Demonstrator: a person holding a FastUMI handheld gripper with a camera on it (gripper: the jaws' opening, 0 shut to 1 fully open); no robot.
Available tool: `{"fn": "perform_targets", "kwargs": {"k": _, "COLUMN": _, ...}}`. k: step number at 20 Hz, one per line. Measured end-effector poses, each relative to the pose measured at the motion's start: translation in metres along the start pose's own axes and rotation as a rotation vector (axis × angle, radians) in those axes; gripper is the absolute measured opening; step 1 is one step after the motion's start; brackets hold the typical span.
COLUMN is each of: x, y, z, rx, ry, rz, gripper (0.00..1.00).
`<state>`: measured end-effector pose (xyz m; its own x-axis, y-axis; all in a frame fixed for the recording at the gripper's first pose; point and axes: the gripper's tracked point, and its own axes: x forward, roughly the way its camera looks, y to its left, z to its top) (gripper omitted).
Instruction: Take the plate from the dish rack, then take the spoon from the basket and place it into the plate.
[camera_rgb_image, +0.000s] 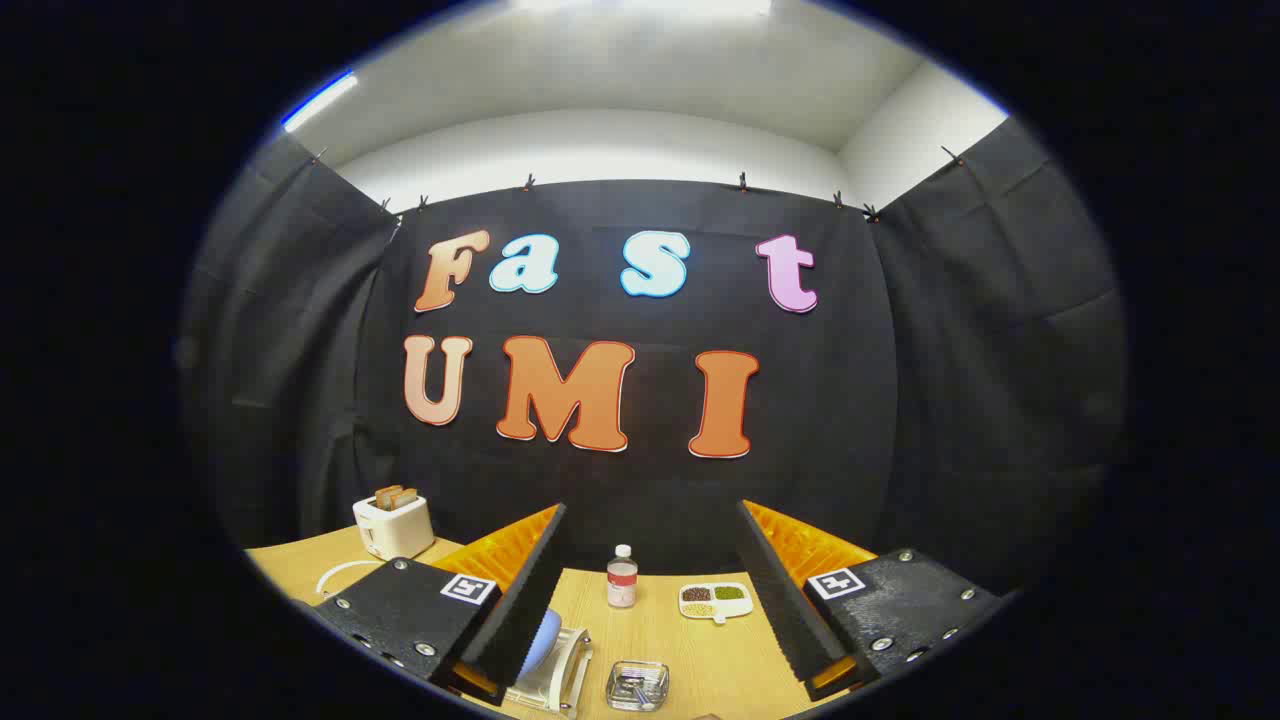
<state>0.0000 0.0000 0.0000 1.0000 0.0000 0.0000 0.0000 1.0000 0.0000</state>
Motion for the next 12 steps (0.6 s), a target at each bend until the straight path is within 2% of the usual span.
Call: {"fn": "perform_targets", "kwargs": {"k": 12, "x": -0.003, "y": 0.013, "z": -0.010, "rx": 0.029, "ry": 0.066, "rz": 0.021, "gripper": 0.97}}
